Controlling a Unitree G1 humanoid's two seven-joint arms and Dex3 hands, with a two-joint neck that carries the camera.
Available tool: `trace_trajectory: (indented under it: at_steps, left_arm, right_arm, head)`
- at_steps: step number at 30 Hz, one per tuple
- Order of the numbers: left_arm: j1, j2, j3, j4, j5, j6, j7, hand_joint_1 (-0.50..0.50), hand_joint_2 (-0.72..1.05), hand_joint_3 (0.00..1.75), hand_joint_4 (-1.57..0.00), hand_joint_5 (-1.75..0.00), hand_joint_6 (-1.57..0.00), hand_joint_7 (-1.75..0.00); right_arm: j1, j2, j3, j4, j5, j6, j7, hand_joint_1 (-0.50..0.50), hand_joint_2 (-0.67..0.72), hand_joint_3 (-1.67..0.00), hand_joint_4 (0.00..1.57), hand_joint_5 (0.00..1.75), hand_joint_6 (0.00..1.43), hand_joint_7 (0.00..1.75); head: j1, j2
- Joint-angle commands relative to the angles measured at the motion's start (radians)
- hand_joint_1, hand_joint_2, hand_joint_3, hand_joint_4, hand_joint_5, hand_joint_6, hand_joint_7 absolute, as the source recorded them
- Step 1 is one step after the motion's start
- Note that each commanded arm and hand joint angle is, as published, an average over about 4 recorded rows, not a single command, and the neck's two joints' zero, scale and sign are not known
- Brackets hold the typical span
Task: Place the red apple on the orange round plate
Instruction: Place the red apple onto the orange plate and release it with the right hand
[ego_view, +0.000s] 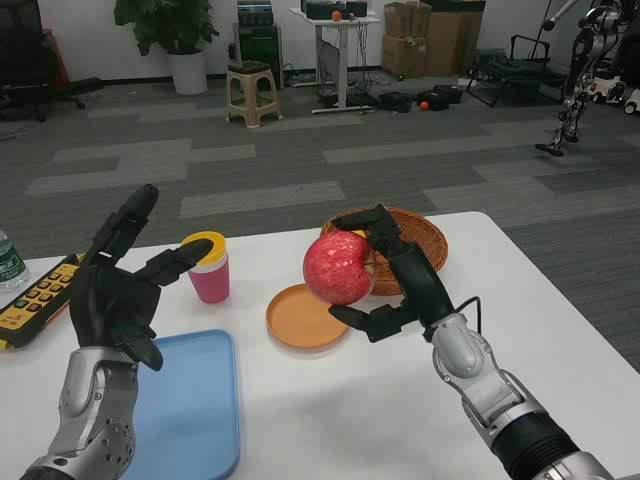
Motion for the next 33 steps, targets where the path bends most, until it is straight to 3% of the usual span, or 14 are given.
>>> trace_trajectory:
  at_steps: [1, 3, 8, 21, 28, 33]
  left_arm:
    - [-0.026, -0.001, 0.007, 0.035, -0.001, -0.007, 0.003, 0.5, -0.64, 0.09, -1.38, 0.0, -0.81, -0.07]
    - [-0.026, -0.001, 0.007, 0.035, -0.001, -0.007, 0.003, 0.5, -0.64, 0.09, -1.38, 0.0, -0.82, -0.07]
    - [-0.026, -0.001, 0.007, 0.036, -0.001, -0.007, 0.003, 0.5, -0.64, 0.09, -1.38, 0.0, -0.82, -0.07]
    - [-0.042, -0.001, 0.002, 0.06, -0.008, -0.007, 0.003, 0.5, -0.64, 0.09, -1.38, 0.0, -0.84, -0.07]
    - [-0.064, -0.001, -0.013, 0.082, -0.015, -0.007, 0.003, 0.5, -0.64, 0.09, -1.38, 0.0, -0.84, -0.07]
    - [-0.074, 0.001, -0.037, 0.088, -0.031, -0.007, 0.003, 0.5, -0.64, 0.09, -1.38, 0.0, -0.85, -0.07]
  right_arm:
    - [-0.034, -0.006, 0.006, 0.059, 0.015, -0.017, -0.022, -0.46, -0.54, -1.59, 0.74, 1.65, 1.31, 1.33]
    - [-0.034, -0.007, 0.009, 0.059, 0.015, -0.017, -0.022, -0.46, -0.54, -1.59, 0.74, 1.65, 1.31, 1.33]
    - [-0.035, -0.008, 0.01, 0.062, 0.015, -0.017, -0.022, -0.49, -0.54, -1.59, 0.74, 1.65, 1.31, 1.33]
    - [-0.053, -0.005, 0.02, 0.09, 0.012, -0.017, -0.022, -0.46, -0.56, -1.59, 0.75, 1.65, 1.31, 1.33]
    - [-0.154, -0.009, 0.109, 0.235, -0.053, -0.017, -0.026, -0.47, -0.54, -1.59, 0.85, 1.65, 1.31, 1.33]
    - [-0.271, 0.007, 0.139, 0.419, -0.159, -0.027, -0.052, -0.46, -0.59, -1.59, 0.9, 1.65, 1.32, 1.34]
  head:
    - [-0.02, 0.059]
    - [-0.009, 0.032]
    - [-0.005, 0.03]
    - [-0.011, 0.004]
    - [-0.025, -0.017]
    - [-0.031, -0.035]
